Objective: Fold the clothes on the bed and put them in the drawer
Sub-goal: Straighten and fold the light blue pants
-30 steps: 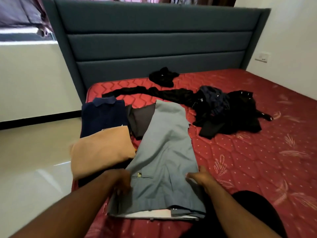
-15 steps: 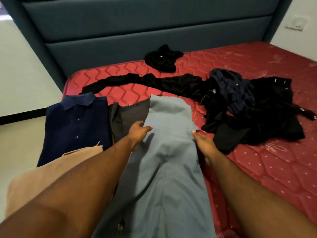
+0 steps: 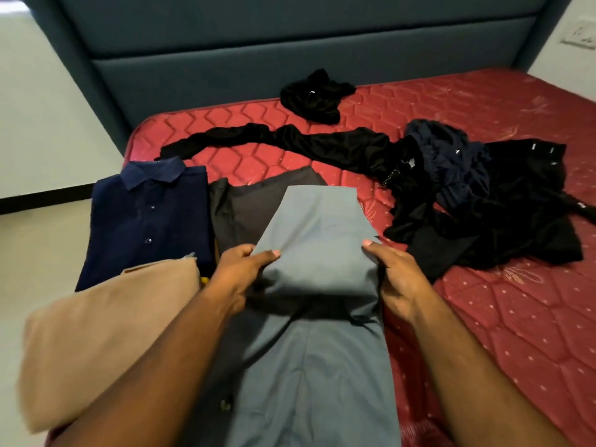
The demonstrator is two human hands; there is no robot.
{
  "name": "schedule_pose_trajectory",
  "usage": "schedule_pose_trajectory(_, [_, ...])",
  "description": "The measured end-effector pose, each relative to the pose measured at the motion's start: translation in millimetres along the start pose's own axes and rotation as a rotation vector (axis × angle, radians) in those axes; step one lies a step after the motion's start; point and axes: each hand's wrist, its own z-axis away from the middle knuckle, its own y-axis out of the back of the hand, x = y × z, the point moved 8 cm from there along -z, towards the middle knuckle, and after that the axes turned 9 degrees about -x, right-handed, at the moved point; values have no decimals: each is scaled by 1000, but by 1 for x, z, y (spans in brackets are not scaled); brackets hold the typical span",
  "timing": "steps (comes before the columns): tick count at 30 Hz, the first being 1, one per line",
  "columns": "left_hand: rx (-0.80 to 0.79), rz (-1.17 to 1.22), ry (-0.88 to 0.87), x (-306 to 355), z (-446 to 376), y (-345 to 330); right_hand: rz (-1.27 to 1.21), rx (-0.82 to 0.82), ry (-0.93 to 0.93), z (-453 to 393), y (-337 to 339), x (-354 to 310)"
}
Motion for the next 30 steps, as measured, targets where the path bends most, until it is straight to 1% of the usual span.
schedule_pose_trajectory(2, [-55, 26, -13, -14, 55, 18, 30, -43, -74, 51, -8, 9])
schedule_pose_trajectory(4, [-133, 31, 41, -37, 108, 35, 138, 32, -82, 104, -4, 28])
schedule_pose_trajectory(6, [-191, 57, 154, -69, 154, 47, 259, 115, -43, 152, 3, 51])
schedule_pose_trajectory(7, [-184, 60, 210, -85, 170, 55, 283, 123, -45, 171, 4, 64])
schedule_pose_trajectory(9, [-163, 19, 280, -112, 200, 70, 247, 150, -87, 211, 3, 92])
schedule_pose_trajectory(11, [-188, -7, 267, -124, 219, 78, 135, 135, -141, 240, -7, 111])
schedule_pose_trajectory(14, [-186, -84, 156, -121, 234, 87, 15, 142, -288, 263, -22, 136])
schedule_pose_trajectory(15, [-187, -99, 114, -117, 240, 91, 7, 148, -293, 270, -27, 138])
schedule_pose_trajectory(18, [-196, -27, 21, -102, 256, 95, 67, 131, -193, 287, -44, 125])
schedule_pose_trajectory(20, [-170, -12, 16, -95, 261, 98, 128, 87, -107, 295, -53, 107])
schedule_pose_trajectory(22, [-182, -81, 13, -85, 260, 92, 164, 70, -41, 301, -63, 89])
schedule_pose_trajectory(25, [-173, -167, -14, -65, 254, 82, 259, 102, -6, 295, -66, 68])
schedule_pose_trajectory(27, [-168, -175, -12, -40, 245, 75, 339, 149, -10, 279, -65, 52])
schedule_pose_trajectory(30, [-163, -128, -59, 35, 210, 63, 383, 194, 49, 225, -73, -16])
